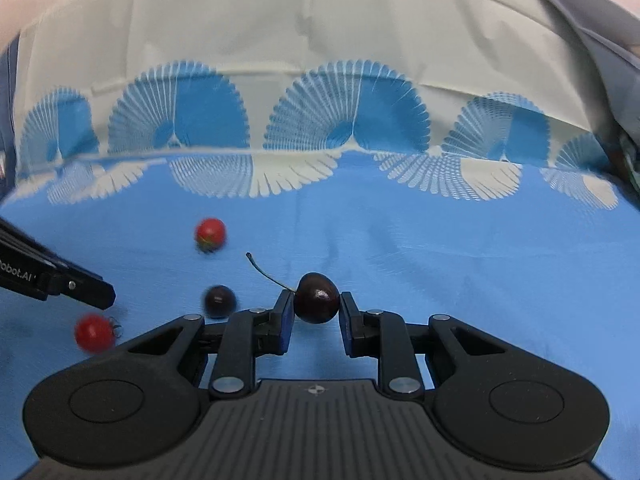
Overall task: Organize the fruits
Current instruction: 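Carry the cherry tomato and dark cherry over the box with both tools, then open both tools to drop the tomato and cherry into the box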
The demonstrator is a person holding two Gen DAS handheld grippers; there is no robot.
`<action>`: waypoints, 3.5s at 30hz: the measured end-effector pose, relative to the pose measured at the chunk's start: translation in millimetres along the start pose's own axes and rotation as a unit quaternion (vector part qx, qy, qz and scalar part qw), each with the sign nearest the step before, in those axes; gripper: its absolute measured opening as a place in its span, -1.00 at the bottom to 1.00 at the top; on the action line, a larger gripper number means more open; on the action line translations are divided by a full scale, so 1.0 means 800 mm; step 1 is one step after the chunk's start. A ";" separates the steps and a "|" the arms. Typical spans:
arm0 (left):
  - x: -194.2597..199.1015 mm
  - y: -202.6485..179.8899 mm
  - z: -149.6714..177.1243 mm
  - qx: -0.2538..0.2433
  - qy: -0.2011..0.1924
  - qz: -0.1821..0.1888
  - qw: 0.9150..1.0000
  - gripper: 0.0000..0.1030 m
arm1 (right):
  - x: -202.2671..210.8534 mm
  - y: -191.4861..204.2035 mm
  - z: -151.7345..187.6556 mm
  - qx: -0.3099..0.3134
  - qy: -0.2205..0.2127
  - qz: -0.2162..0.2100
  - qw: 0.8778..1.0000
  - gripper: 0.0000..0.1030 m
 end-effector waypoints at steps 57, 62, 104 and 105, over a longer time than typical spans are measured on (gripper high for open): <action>0.366 0.115 0.180 0.066 -0.039 -0.113 0.991 -0.35 | 0.274 0.314 -0.015 0.042 0.030 -0.183 0.982 -0.52; 0.399 0.169 0.215 0.096 -0.041 -0.146 0.984 -0.35 | 0.296 0.387 -0.016 0.095 0.036 -0.221 0.970 -0.52; 0.354 0.311 0.283 0.163 -0.018 -0.157 0.974 0.72 | 0.240 0.532 0.035 0.238 0.129 -0.212 0.939 -0.36; 0.360 0.308 0.280 0.159 -0.032 -0.168 0.972 0.99 | 0.242 0.532 0.034 0.241 0.128 -0.212 0.939 -0.15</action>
Point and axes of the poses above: each gripper's, at about its wrist camera, not at the fingertips, and x roughly against the way its jaws point, y to its left, z to its underside, the point moved 3 cm from there along -x, roughly the way its jaws point, and after that the axes turned 3 degrees about z, right-handed, at the moved point
